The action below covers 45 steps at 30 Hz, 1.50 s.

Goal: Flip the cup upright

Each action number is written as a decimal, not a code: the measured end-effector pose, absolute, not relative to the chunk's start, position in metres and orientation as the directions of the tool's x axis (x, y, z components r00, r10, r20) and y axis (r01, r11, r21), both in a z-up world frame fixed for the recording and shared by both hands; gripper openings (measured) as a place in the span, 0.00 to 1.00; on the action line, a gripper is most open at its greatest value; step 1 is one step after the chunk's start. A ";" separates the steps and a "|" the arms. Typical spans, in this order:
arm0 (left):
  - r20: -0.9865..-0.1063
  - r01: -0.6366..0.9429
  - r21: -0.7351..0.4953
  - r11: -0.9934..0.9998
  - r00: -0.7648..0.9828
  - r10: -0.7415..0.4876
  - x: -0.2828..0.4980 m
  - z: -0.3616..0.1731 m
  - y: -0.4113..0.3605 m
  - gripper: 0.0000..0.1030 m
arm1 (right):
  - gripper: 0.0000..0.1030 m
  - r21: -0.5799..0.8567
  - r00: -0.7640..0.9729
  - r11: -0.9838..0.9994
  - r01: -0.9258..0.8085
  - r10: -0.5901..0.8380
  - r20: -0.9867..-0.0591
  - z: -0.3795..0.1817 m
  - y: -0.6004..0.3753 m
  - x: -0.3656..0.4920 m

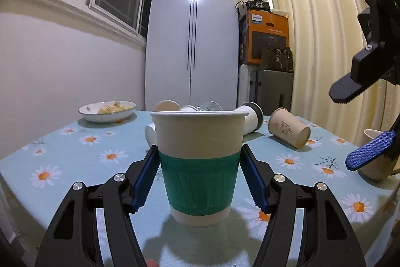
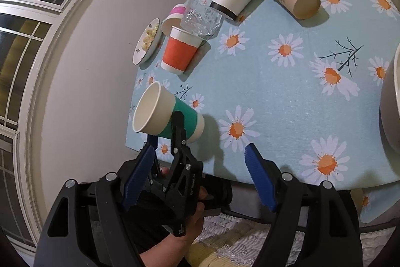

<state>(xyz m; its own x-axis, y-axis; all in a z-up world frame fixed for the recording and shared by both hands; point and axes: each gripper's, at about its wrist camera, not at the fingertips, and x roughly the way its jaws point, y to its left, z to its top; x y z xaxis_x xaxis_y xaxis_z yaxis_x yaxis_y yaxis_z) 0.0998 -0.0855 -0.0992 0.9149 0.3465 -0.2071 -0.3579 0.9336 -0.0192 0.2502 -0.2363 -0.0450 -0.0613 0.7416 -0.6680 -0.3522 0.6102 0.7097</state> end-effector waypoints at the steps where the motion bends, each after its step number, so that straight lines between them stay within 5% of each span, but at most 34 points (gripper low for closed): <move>1: -0.204 -0.356 -0.011 0.934 0.915 0.347 0.099 -0.101 -0.087 0.62 | 0.72 0.708 -0.061 0.612 -0.352 0.740 -0.670 -0.045 -0.236 0.250; 16: -0.221 -0.334 -0.006 0.943 0.920 0.324 0.097 -0.109 -0.093 0.63 | 0.72 0.690 -0.058 0.629 -0.358 0.722 -0.689 -0.047 -0.236 0.250; 20: -0.227 -0.346 -0.014 0.938 0.915 0.334 0.098 -0.109 -0.093 0.77 | 0.72 0.688 -0.049 0.632 -0.357 0.723 -0.689 -0.046 -0.238 0.250; 33: -0.218 -0.307 0.003 0.952 0.928 0.300 0.085 -0.089 -0.094 0.89 | 0.72 0.699 -0.028 0.614 -0.366 0.744 -0.668 -0.036 -0.243 0.251; 45: -0.338 -0.221 -0.062 0.973 0.922 0.188 0.042 -0.054 -0.085 0.94 | 0.75 0.705 0.016 0.597 -0.384 0.767 -0.641 -0.031 -0.256 0.234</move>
